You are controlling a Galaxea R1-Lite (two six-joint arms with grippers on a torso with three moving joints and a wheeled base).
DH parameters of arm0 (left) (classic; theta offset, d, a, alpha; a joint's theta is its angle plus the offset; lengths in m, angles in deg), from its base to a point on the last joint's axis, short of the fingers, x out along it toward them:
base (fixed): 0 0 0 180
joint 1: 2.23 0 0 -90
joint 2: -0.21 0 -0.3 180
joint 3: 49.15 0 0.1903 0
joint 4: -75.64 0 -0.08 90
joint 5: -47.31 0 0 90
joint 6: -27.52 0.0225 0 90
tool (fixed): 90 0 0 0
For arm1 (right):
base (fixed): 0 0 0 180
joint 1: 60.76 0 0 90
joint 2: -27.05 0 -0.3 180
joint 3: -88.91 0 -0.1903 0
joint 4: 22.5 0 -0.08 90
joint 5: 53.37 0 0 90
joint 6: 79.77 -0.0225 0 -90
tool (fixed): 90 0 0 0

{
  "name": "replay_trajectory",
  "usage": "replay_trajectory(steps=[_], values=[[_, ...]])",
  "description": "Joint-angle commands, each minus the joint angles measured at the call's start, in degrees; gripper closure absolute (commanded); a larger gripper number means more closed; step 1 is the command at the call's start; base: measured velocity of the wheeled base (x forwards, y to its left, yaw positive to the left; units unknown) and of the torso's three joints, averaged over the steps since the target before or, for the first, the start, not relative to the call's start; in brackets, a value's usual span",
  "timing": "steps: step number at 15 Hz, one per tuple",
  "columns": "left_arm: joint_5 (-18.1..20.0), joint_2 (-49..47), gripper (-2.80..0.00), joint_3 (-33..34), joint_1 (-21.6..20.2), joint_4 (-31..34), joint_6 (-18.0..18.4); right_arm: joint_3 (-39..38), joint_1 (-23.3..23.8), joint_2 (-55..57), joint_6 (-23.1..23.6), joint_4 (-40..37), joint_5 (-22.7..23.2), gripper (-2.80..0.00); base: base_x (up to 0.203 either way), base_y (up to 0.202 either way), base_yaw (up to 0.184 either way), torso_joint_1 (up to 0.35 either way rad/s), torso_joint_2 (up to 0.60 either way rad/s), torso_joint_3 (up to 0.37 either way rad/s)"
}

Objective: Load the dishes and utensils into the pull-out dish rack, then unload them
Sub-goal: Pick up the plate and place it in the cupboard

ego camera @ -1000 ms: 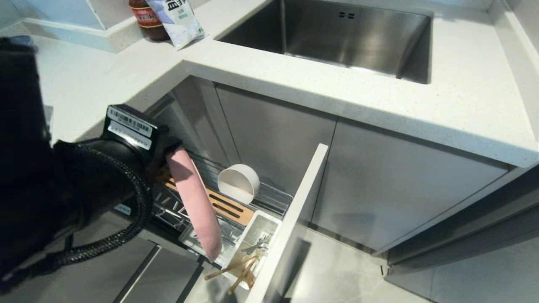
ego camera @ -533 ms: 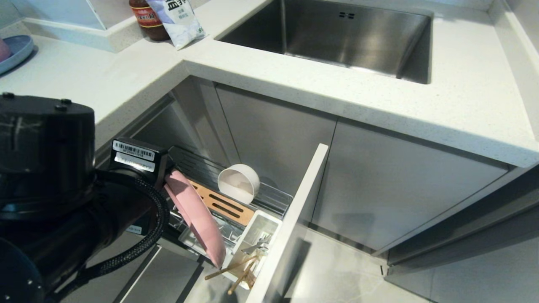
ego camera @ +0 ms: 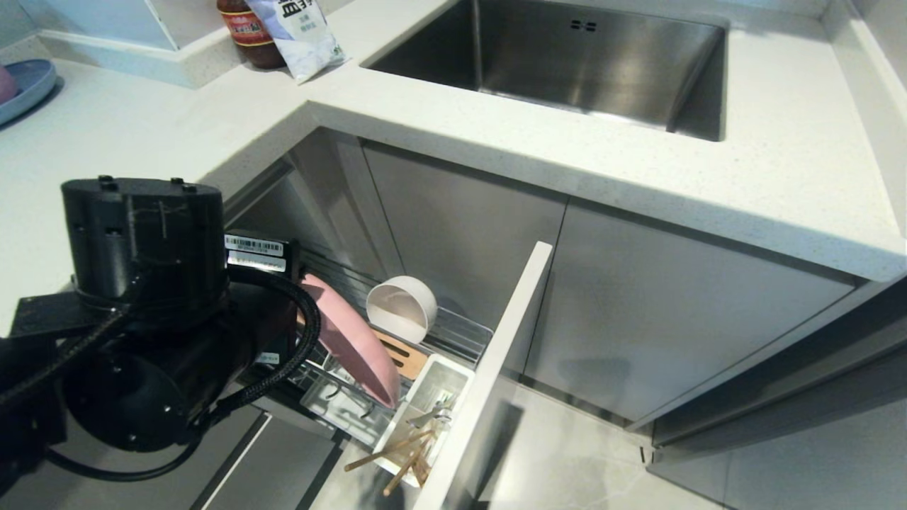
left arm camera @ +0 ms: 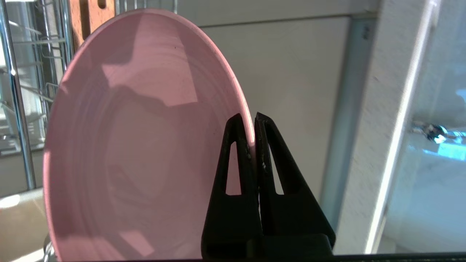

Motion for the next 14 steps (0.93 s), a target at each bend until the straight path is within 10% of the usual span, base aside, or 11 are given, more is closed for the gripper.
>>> replay_trajectory(steps=[1, 14], values=[[0.2, -2.7, 0.0, 0.3, -2.2, -1.4, -0.5, -0.1, 0.0, -0.1, 0.0, 0.0, 0.0, 0.0, 0.0, 0.0, 0.0, 0.0, 0.0, 0.0], [8.2, -7.6, 0.0, 1.7, -11.0, -6.1, -5.1, -0.1, 0.0, -0.1, -0.1, 0.0, 0.0, 0.0, 0.0, 0.0, 0.0, 0.0, 0.0, 0.0]])
